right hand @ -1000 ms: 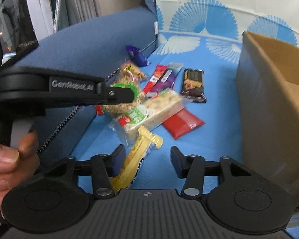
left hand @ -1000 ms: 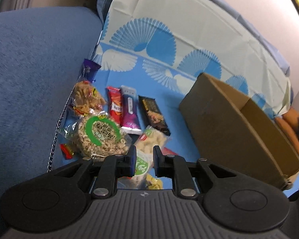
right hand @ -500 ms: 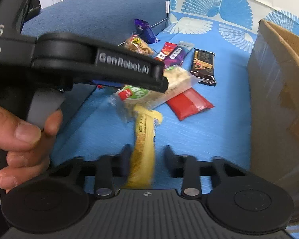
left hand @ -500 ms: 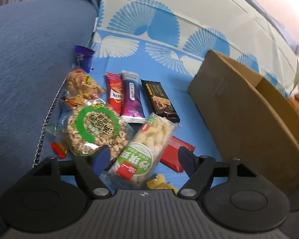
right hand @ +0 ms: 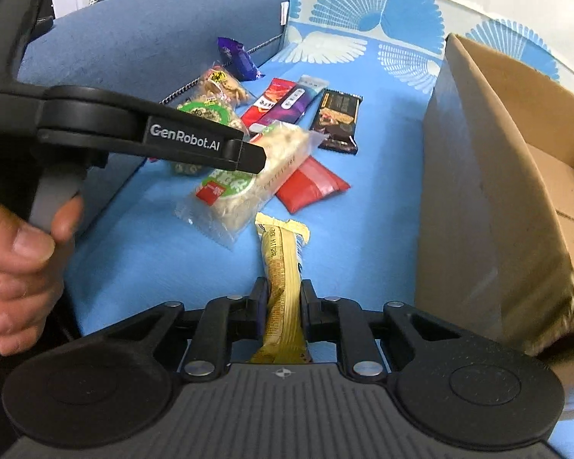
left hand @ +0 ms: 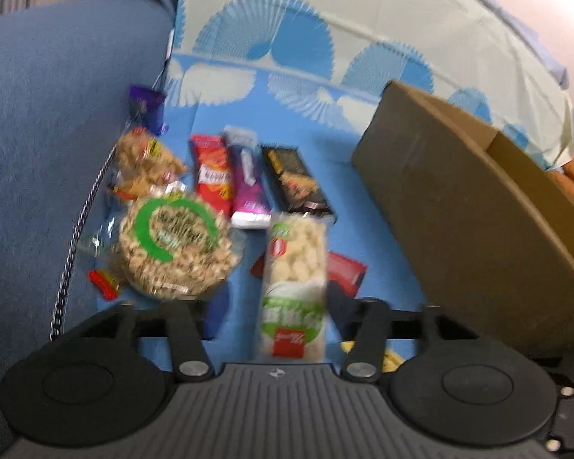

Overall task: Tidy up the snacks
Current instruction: 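Grasp the yellow wafer bar with the right tool while the left tool grasps the white-green snack pack, then lift the yellow wafer bar with the right tool while the left tool lifts the white-green pack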

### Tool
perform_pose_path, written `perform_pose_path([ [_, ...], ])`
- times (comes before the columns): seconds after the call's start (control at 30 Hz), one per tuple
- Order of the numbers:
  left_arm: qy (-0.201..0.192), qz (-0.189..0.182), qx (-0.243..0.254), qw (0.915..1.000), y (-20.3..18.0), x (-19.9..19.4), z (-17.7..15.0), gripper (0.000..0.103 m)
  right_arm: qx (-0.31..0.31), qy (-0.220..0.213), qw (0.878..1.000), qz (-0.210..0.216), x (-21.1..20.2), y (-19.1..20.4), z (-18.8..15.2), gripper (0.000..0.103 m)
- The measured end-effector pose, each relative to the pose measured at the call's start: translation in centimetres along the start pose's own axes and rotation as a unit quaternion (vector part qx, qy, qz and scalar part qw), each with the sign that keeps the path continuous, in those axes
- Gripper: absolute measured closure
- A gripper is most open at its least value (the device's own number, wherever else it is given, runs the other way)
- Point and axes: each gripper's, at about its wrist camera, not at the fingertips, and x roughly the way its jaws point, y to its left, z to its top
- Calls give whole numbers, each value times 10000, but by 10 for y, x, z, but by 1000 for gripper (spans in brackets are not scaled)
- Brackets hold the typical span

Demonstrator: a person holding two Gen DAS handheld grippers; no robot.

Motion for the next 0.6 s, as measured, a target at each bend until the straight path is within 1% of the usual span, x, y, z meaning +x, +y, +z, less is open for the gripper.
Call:
perform_pose_path([
  [0.13, 248, 42, 93, 9996, -2, 12, 0, 35, 36, -15, 10000, 82, -2, -2, -4, 84],
  [0.2, 250, 98, 147, 9995, -4, 15, -1, 36, 37, -3, 9999, 124, -1, -3, -5, 84],
  [0.23, 229, 123, 160, 9995, -4, 16, -2, 38, 37, 18, 9999, 139, 1, -3, -5, 84],
  [0.27, 213, 125, 175, 9995, -4, 17, -2, 48, 42, 35, 9999, 145, 2, -4, -4, 84],
  [0.3, 207, 102, 193, 9995, -5, 17, -2, 61, 49, 40, 9999, 148, 4, -3, -4, 84],
  [0.47, 87, 61, 172, 9998, -5, 13, -2, 63, -19, -14, 9999, 155, 7, -1, -2, 84],
  [0.6, -15, -11, 72, 10000, -2, 0, -1, 63, -63, -56, 9999, 145, 7, 0, -2, 85],
])
